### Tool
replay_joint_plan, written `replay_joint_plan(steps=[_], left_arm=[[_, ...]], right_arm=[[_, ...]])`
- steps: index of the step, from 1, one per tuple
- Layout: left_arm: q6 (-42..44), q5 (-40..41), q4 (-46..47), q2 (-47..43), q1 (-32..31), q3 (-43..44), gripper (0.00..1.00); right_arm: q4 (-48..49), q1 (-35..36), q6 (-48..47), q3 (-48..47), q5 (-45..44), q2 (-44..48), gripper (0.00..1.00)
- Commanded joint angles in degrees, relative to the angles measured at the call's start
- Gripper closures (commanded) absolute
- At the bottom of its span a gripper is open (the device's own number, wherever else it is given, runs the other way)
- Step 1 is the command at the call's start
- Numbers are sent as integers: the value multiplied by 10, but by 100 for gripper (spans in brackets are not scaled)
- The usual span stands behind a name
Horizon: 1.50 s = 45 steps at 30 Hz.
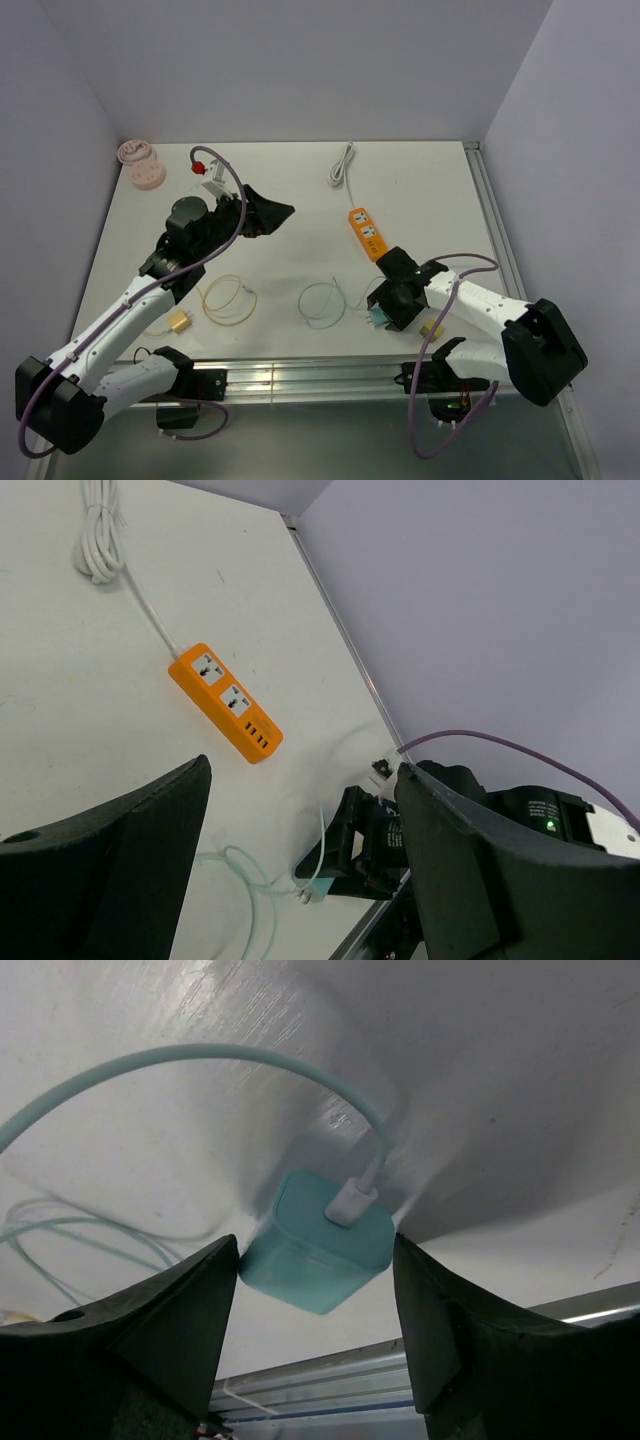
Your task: Insert the plug
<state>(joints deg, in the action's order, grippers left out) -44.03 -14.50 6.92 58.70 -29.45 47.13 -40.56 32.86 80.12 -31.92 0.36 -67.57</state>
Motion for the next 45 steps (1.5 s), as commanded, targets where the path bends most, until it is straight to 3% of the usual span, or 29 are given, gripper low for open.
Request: replay_joint_plan(steps=[1, 5, 11, 12, 16, 19, 28, 36, 45], left_arm=[[15, 4, 6, -20, -3, 0, 19], [18, 4, 1, -28, -3, -3, 19], [23, 3, -9, -35, -3, 1, 19], [25, 4, -12, -36, -3, 2, 20], [25, -3, -22, -46, -2, -2, 21], [28, -27, -21, -52, -3, -8, 23], [4, -127, -17, -46, -2, -27, 28], [-60, -236, 88, -46, -7, -96, 26], [-58, -178, 88, -42, -117, -118, 24]], right_arm=[[14, 11, 17, -16, -26, -20, 31], [9, 19, 12, -26, -44, -37, 32], [-14, 31, -7, -59, -84, -41, 48], [-16, 34, -13, -62, -87, -41, 53], [-5, 56, -64, -79, -95, -28, 89], [28, 97, -127, -90, -116, 1, 100], [143, 189, -393, -96, -94, 121, 97], [175, 227, -479, -92, -80, 188, 96], [248, 234, -500, -65, -50, 215, 98]])
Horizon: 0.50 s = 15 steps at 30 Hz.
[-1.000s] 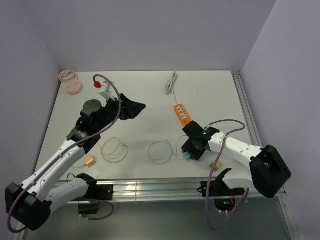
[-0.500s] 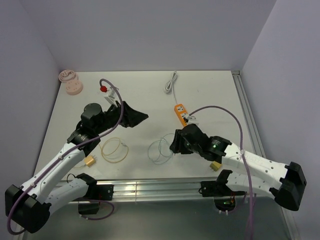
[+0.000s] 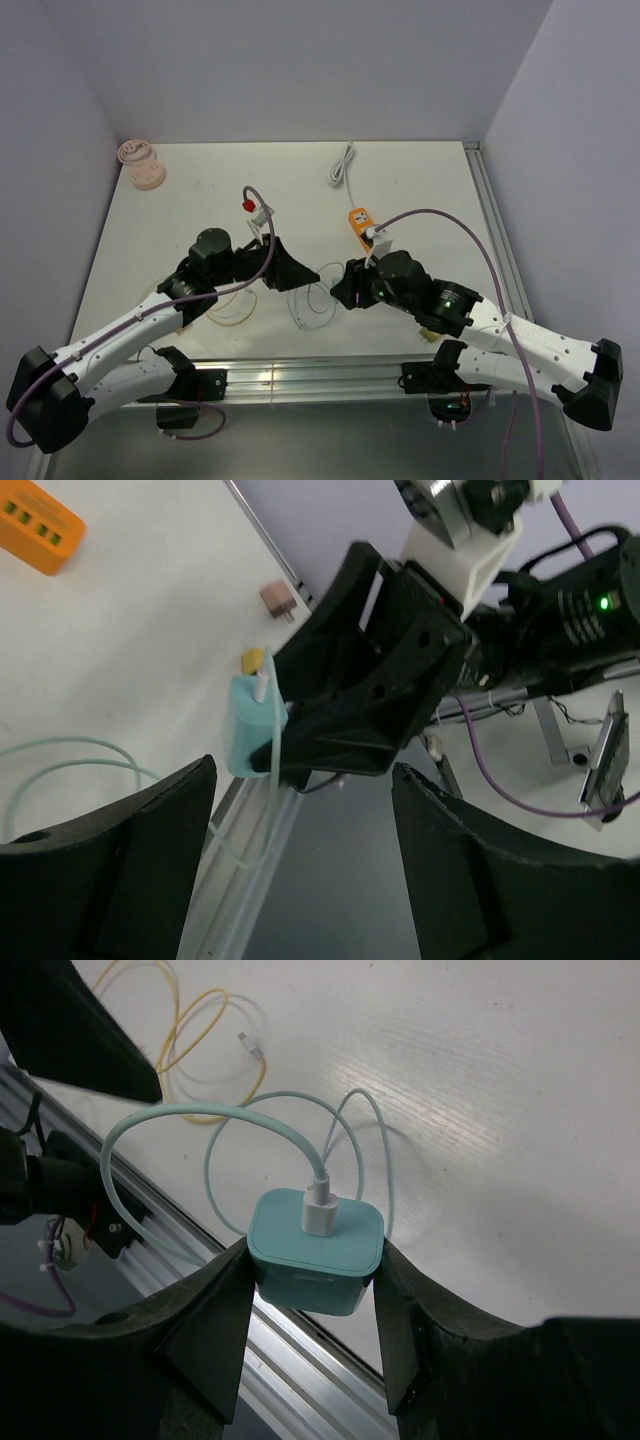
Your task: Insert the plug
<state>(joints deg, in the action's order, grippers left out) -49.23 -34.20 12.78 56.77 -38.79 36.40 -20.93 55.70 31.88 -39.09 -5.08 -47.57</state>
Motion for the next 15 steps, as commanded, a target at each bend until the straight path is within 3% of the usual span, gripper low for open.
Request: replay_joint_plan(steps=[1, 9, 13, 15], left_arm=[[-10, 28, 28, -32, -26, -16, 23], [-17, 70, 15, -41, -58, -25, 24], [-17, 80, 20, -22, -72, -22, 30], [-15, 75, 22, -11, -76, -16, 51]], right_arm=[[52, 5, -11, 6, 3, 17, 98], [55, 17, 0, 0, 17, 54, 98], [52, 20, 3, 0, 17, 64, 98], [50, 20, 4, 0, 19, 68, 97]])
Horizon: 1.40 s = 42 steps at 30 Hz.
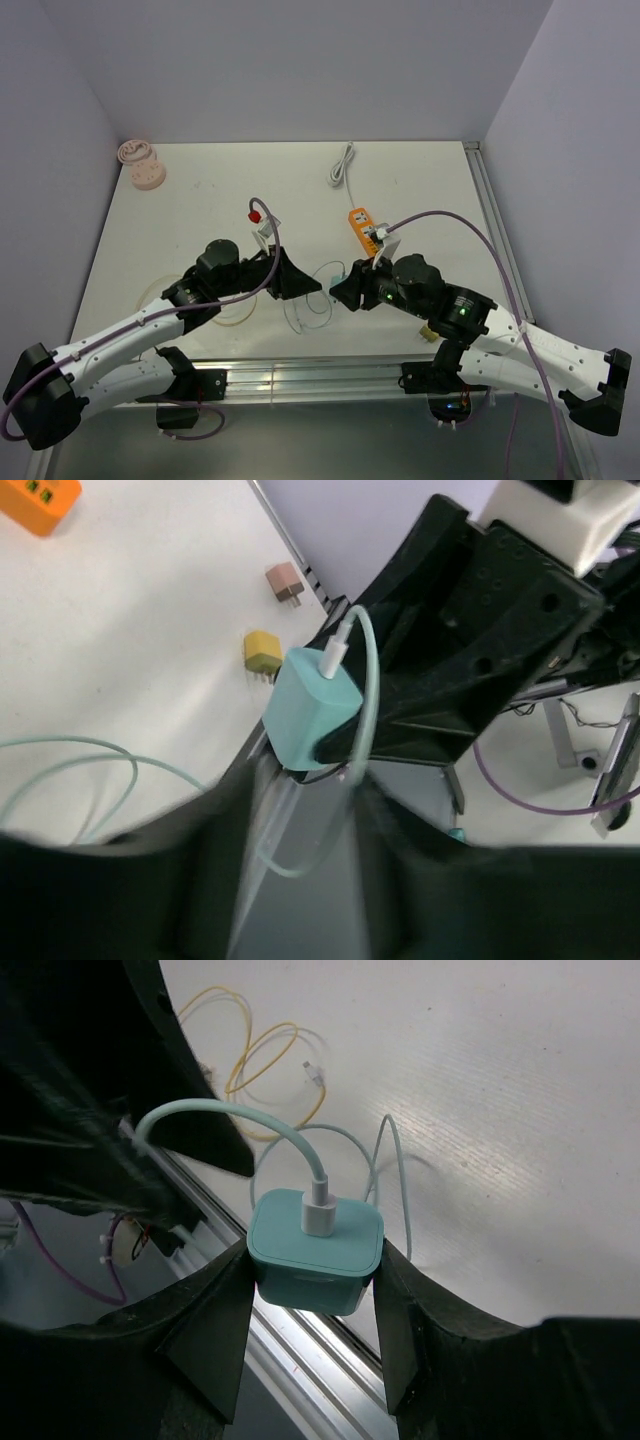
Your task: Insert the plug
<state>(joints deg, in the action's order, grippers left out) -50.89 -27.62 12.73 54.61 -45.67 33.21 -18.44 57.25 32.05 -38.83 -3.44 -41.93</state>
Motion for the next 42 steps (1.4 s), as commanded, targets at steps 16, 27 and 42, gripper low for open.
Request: replay_joint_plan(steps=[16, 27, 42], left_arm=[[113, -67, -111, -1, -12, 185, 100], [190, -141, -216, -2, -12, 273, 100], [225, -196, -250, -30, -13, 301, 100]], right_arm=[[28, 7, -88, -15, 99, -23, 43], [9, 6, -170, -36, 133, 23, 21], [-54, 5, -285, -156, 280, -16, 38]])
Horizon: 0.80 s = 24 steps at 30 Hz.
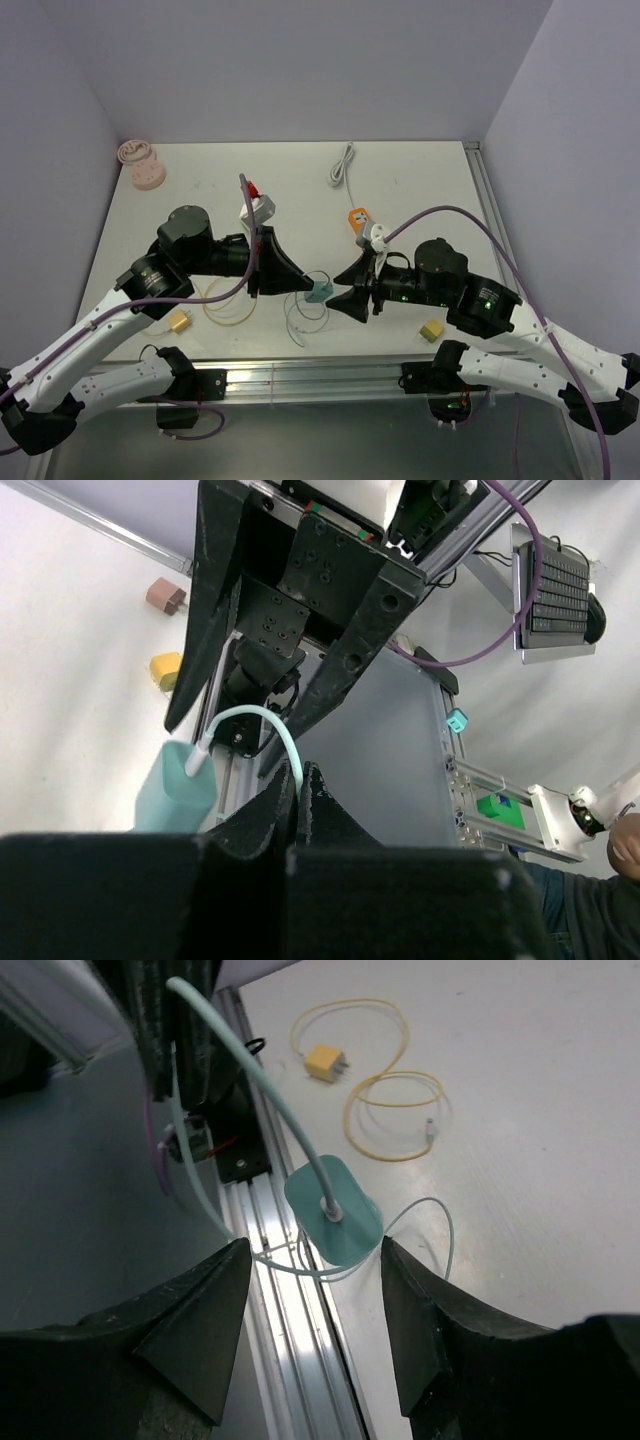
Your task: Insert the plug
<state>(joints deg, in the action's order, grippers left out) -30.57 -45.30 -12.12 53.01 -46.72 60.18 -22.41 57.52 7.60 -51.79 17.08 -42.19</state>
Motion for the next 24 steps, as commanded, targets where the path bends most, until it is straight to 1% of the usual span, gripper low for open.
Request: replay_joint_plan(steps=[1, 5, 9, 11, 13, 14, 19, 20, 24], left_arm=[[22, -20, -3, -16, -2, 32, 100], [20, -34, 3, -19, -1, 32, 100], [19, -41, 2, -21, -1, 32, 100], [17, -45, 7, -25, -2, 29, 100], [13, -51, 11, -26, -1, 28, 100], [12, -55, 16, -27, -1, 28, 100], [10, -59, 17, -25, -1, 31, 100], [9, -61, 18, -23, -1, 32, 100], [-4, -73, 42, -20, -1, 27, 100]], right_arm=[[-20, 3, -44, -32, 84, -18, 39], [-23, 2, -61, -43, 113, -46, 40], [-14, 2, -70, -47, 140, -51, 41], [-14, 3, -71, -51, 145, -54, 41], [-18, 2, -71, -55, 129, -53, 42], [-21, 3, -88, -57, 127, -54, 42], [-21, 3, -98, -66, 150, -61, 46], [-25, 2, -101, -67, 153, -67, 48], [-25, 3, -107, -73, 169, -80, 48]])
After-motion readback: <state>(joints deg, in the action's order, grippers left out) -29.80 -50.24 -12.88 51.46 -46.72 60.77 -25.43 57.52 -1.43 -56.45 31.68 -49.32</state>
